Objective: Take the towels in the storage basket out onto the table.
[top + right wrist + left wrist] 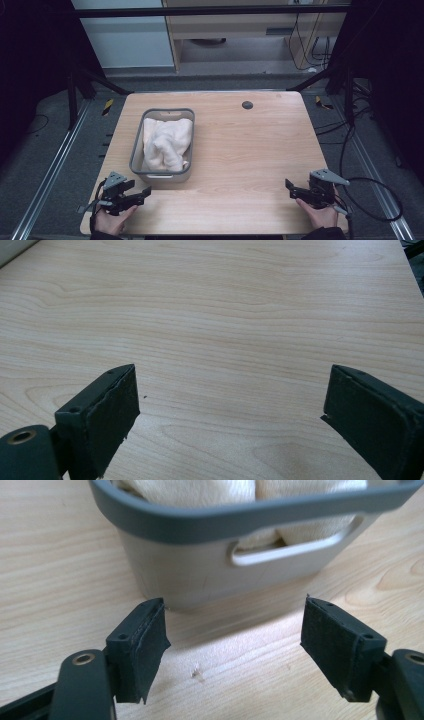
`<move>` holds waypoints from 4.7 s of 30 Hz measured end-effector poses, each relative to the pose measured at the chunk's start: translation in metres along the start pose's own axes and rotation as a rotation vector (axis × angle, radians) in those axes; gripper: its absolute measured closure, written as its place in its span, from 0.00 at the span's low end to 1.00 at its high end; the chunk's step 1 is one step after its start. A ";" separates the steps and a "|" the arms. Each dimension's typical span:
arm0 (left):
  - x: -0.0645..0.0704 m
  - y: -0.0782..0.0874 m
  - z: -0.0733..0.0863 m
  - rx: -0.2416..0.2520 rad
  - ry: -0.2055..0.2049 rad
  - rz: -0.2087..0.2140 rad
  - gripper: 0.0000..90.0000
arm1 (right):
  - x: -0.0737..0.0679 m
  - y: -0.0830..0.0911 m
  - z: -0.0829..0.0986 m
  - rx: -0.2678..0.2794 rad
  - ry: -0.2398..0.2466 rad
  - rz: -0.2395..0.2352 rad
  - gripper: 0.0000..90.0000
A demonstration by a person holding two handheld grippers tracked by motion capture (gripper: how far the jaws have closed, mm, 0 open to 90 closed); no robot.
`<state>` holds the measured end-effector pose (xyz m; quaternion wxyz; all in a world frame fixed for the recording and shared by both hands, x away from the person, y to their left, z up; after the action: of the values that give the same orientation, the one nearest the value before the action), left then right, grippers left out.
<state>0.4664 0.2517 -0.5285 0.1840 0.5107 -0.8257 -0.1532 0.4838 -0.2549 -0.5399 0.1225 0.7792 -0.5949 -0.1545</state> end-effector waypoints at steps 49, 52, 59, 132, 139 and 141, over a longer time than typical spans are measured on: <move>0.007 0.017 -0.078 0.115 -0.049 0.028 0.28 | -0.008 -0.003 0.006 -0.027 0.067 -0.022 0.10; 0.008 0.016 -0.083 0.115 -0.052 0.034 0.28 | -0.008 -0.003 0.007 -0.027 0.072 -0.025 0.10; 0.010 0.014 -0.097 0.117 -0.064 0.040 0.27 | -0.008 -0.003 0.007 -0.027 0.076 -0.023 0.10; 0.029 -0.067 -0.143 -0.161 -0.232 0.049 0.24 | -0.008 -0.006 0.010 -0.050 0.094 -0.028 0.09; 0.026 -0.076 -0.140 -0.190 -0.236 0.044 0.24 | -0.008 -0.006 0.010 -0.054 0.092 -0.031 0.09; 0.024 -0.079 -0.138 -0.199 -0.235 0.041 0.24 | -0.008 -0.006 0.010 -0.055 0.092 -0.031 0.09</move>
<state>0.5820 0.1870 -0.4371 0.1387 0.4515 -0.8326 -0.2892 0.4830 -0.2452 -0.5510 0.1687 0.7909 -0.5721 -0.1369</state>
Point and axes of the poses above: each handheld gripper's, and its own axes: y roughly backward along the jaws, z roughly out of its underside, x roughly to its right, the point moved 10 cm from there along -y, roughly forward along the jaws, and after that the axes turned 13 degrees about x, right-handed, at the moved point
